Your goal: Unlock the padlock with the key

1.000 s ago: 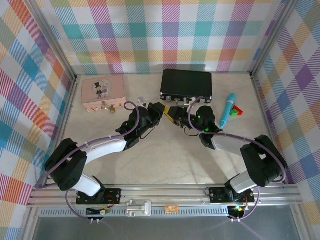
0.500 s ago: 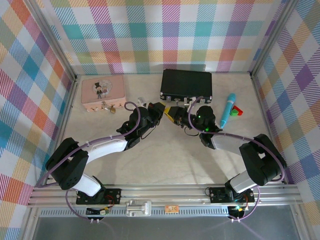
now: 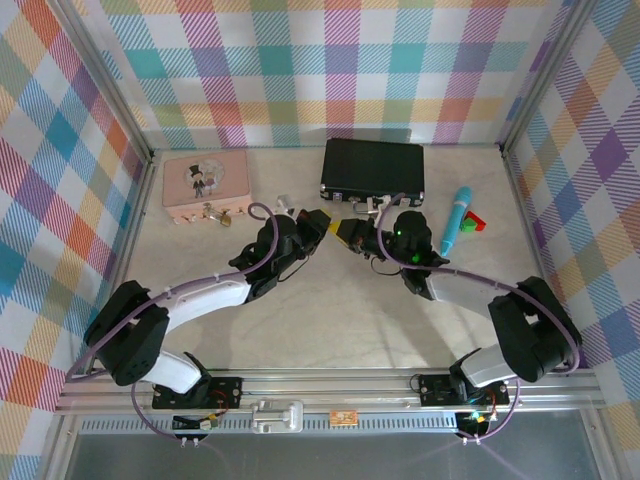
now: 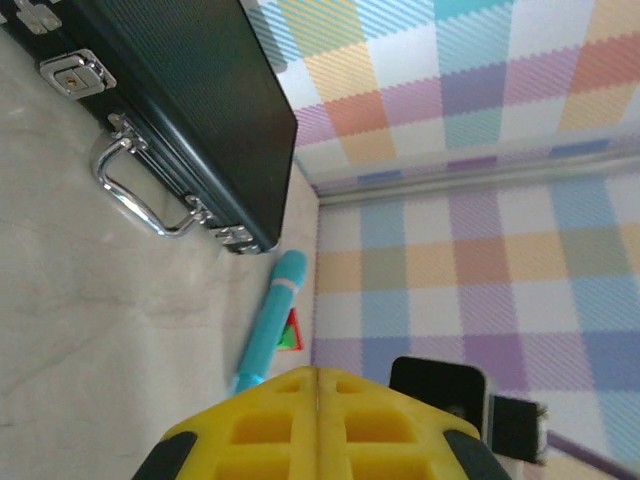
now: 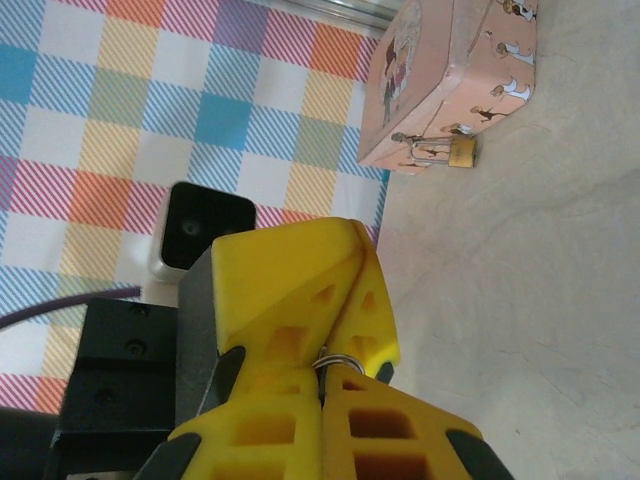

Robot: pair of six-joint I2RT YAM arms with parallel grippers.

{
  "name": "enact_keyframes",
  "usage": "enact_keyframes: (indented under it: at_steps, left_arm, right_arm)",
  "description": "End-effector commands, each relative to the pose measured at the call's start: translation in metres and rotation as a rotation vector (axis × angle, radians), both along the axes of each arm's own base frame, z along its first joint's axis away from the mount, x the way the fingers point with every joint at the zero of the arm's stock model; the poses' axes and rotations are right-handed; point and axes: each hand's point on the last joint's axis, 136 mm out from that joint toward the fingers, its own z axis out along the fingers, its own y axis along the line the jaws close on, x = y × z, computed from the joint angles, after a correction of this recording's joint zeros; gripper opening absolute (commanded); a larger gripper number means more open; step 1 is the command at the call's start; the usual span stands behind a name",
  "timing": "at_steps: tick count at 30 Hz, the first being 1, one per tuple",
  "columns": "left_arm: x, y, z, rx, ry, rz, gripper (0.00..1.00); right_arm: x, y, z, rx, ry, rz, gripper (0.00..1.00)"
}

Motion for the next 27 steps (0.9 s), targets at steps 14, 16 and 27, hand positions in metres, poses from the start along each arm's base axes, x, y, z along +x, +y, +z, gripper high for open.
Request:
enact_keyframes:
  at_steps: [14,16,27]
  left_arm:
    - [-0.014,0.015,0.066,0.446,-0.34,-0.088,0.0]
    - [-0.014,0.016,0.067,0.528,-0.373,-0.091,0.0]
    - [-0.012,0.011,0.002,0.682,-0.222,-0.224,0.0]
  right_arm:
    - [-0.004,0.003,0.029,0.07,-0.166,0.065,0.27]
    - [-0.004,0.005,0.03,0.072,-0.176,0.075,0.28]
    - [0.006,-0.016,-0.039,-0.277,0.039,-0.029,0.33]
